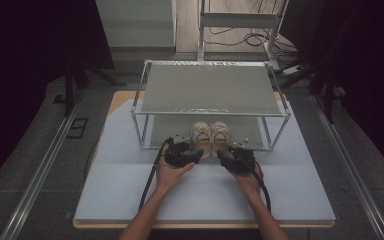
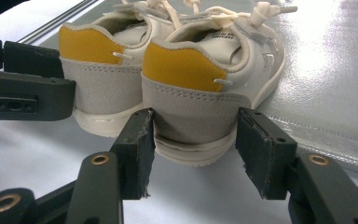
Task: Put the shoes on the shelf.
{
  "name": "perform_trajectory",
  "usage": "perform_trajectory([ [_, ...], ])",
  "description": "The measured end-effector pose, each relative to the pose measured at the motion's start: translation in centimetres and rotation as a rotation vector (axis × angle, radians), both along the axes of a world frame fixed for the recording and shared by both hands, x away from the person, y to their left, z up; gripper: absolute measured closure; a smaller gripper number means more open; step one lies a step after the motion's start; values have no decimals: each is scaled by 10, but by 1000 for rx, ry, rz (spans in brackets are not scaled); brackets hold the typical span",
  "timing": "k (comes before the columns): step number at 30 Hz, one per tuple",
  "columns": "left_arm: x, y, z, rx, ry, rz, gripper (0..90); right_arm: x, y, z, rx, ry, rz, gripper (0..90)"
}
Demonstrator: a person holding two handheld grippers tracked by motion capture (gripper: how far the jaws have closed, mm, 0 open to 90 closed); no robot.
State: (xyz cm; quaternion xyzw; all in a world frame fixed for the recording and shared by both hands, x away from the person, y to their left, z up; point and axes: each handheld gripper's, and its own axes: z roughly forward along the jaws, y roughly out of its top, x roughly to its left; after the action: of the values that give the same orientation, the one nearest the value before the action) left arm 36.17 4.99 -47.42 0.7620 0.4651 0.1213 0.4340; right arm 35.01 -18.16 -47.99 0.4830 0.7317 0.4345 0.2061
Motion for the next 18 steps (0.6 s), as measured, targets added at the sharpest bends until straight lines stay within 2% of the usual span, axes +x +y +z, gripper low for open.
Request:
perform_trajectory([
  [7,3,-1,0,11,-3,3,378,0,0,0,-2,-8,-9,480],
  [11,4,-1,0,5,0,8,383,1,3,1,-29,-23,-12,483],
  [18,5,-2,0,2,9,7,394,4,4,4,-36,-36,-19,488],
])
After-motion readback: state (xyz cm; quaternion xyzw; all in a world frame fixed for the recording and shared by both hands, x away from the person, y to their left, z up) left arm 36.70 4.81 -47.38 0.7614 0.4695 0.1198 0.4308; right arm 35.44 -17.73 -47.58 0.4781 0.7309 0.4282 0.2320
